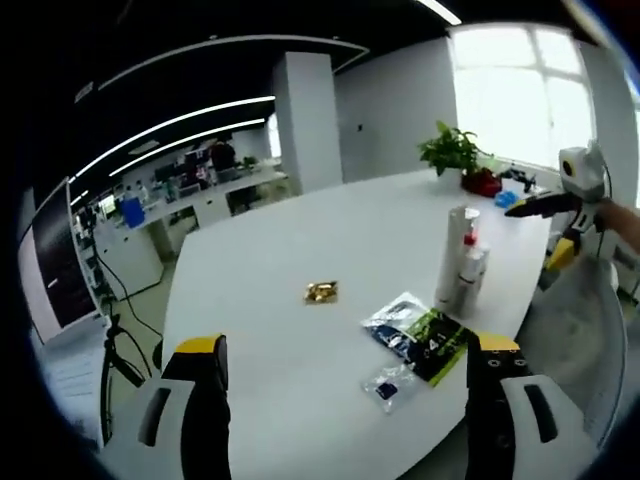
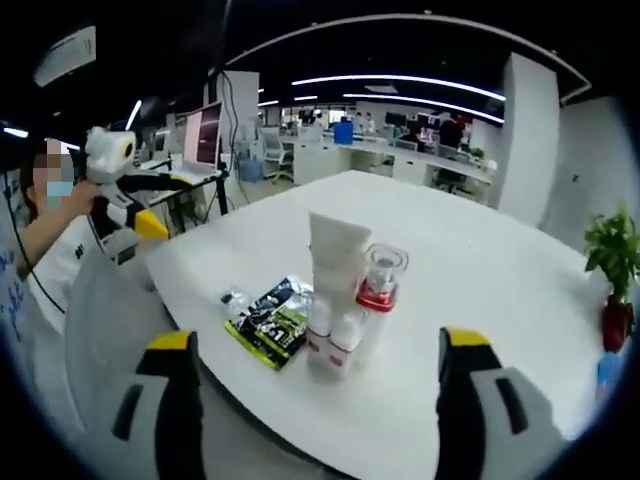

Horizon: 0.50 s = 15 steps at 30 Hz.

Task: Arrange the skincare products in the storage area until every visible bottle or jar stands upright without overlapping.

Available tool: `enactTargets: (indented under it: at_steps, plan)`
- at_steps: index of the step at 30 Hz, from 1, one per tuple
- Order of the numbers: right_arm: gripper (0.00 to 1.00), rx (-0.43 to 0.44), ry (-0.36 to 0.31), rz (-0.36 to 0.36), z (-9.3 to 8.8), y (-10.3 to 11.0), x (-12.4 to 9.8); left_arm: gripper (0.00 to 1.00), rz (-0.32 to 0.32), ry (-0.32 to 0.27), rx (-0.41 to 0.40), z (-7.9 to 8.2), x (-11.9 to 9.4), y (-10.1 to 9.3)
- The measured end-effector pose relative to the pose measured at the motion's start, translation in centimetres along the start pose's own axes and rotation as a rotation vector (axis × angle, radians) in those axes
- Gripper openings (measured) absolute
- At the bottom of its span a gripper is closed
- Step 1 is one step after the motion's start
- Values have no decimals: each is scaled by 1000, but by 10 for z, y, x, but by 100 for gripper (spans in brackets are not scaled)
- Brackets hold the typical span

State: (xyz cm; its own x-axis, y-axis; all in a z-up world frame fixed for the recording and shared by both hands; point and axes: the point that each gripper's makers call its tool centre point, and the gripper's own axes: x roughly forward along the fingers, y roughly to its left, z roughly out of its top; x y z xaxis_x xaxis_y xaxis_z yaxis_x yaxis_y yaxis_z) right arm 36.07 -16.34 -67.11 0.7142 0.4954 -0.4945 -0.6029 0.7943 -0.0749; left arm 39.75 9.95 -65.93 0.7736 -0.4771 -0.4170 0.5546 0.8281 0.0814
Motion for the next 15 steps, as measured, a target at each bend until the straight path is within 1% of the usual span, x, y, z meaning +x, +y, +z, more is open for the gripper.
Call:
enactTargets:
  at_steps: [4, 6, 7, 10, 13, 15]
  plan:
    - [100, 10, -4, -33, 8, 4, 2, 97, -48, -8, 25, 2, 3, -1]
    - [100, 8, -5, -52, 12, 8, 3, 97, -68, 0, 37, -1, 6, -3]
    - [100, 10, 2, -51, 13, 12, 3, 97, -70, 0, 36, -1, 6, -3]
    - [100, 4, 8, -54, 15, 19, 2, 97, -113, 7, 27, -5, 9, -11]
    - [100, 2, 24, -65, 13, 18, 1, 97, -127, 15, 31, -7, 13, -12]
    - [100, 2, 28, -74, 14, 14, -1, 97, -128, 12, 32, -6, 15, -11]
